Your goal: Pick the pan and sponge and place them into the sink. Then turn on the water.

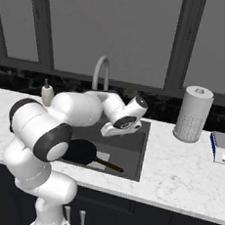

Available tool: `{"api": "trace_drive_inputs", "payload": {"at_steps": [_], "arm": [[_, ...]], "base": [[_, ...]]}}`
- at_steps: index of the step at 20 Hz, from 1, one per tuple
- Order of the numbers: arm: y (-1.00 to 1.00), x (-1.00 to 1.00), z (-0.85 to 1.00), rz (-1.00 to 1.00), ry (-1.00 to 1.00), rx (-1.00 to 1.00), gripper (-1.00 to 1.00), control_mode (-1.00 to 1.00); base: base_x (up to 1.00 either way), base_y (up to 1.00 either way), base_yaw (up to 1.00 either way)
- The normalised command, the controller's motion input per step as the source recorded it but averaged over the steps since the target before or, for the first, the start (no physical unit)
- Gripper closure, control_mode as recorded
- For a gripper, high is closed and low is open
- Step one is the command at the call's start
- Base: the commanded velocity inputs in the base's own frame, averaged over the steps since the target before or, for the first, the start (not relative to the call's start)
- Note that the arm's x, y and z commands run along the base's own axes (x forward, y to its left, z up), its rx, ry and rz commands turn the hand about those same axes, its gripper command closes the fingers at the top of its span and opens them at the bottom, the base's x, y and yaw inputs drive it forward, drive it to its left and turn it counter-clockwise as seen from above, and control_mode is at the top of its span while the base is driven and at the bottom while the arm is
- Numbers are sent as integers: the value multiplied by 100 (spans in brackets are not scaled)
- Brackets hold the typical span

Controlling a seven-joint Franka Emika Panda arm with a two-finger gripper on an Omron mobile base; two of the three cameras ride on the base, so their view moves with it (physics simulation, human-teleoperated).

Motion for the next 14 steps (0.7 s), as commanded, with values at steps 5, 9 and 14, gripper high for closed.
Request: {"api": "trace_drive_inputs", "payload": {"at_steps": [5,9,14], "arm": [[0,2,8,-59,19,0,-100,-100],[0,0,0,-47,9,2,-100,-100],[0,0,0,-10,1,0,-100,-100]], "base": [[0,0,0],[0,0,0],[0,0,0]]}}
